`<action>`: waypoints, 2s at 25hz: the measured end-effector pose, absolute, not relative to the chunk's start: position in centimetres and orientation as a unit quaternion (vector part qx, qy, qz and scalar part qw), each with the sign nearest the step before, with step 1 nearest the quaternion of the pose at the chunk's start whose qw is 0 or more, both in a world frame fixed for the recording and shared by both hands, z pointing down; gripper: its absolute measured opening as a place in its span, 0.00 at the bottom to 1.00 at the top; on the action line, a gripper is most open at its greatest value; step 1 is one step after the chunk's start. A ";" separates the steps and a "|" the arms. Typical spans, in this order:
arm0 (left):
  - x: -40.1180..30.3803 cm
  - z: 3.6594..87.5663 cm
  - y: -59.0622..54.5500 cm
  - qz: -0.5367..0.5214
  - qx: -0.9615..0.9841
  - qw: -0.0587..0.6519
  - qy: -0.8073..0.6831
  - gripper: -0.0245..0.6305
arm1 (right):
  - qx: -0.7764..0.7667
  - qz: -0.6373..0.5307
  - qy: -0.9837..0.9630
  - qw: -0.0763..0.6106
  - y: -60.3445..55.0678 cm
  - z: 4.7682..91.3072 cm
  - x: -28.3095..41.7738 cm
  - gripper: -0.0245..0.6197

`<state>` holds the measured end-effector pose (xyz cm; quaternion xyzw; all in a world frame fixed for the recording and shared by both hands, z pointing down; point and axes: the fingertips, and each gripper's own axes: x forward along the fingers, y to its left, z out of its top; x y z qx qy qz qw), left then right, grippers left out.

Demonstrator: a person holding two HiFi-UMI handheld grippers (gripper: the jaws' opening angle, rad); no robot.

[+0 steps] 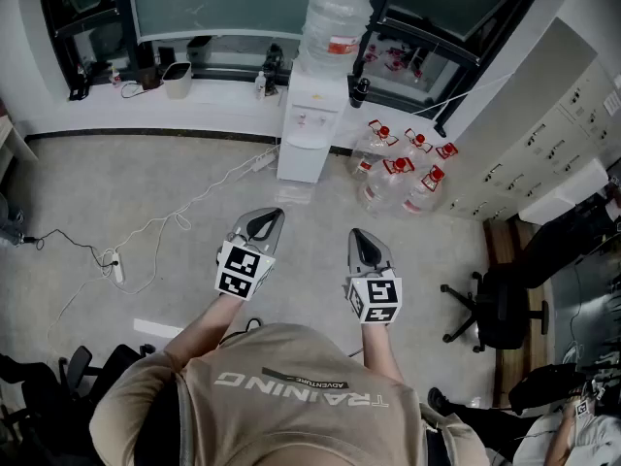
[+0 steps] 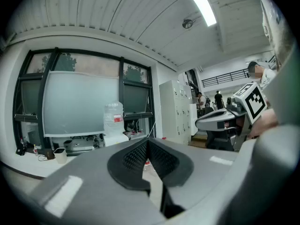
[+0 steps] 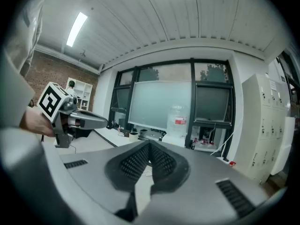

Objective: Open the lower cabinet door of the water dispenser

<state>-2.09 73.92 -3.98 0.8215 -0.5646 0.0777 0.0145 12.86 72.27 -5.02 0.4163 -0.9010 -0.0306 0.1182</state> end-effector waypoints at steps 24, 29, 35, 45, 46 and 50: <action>-6.8 1.0 67.7 0.081 0.847 0.039 -0.524 0.04 | 0.467 -0.008 -0.871 0.149 67.2 0.0 9.3 0.05; -6.1 2.8 65.7 0.089 0.845 0.075 -0.522 0.04 | 0.465 0.001 -0.872 0.153 65.0 0.4 9.8 0.05; -3.5 1.8 60.8 0.101 0.842 0.058 -0.527 0.04 | 0.465 0.006 -0.875 0.134 59.8 1.0 12.8 0.05; 2.0 1.8 52.2 0.122 0.821 0.045 -0.556 0.04 | 0.448 0.031 -0.886 0.117 50.8 2.9 19.6 0.05; 2.5 1.8 51.4 0.121 0.819 0.044 -0.559 0.04 | 0.443 0.032 -0.888 0.115 49.9 3.0 20.0 0.05; 5.2 2.4 49.1 0.130 0.822 0.049 -0.553 0.04 | 0.426 0.033 -0.897 0.117 47.0 3.2 21.2 0.05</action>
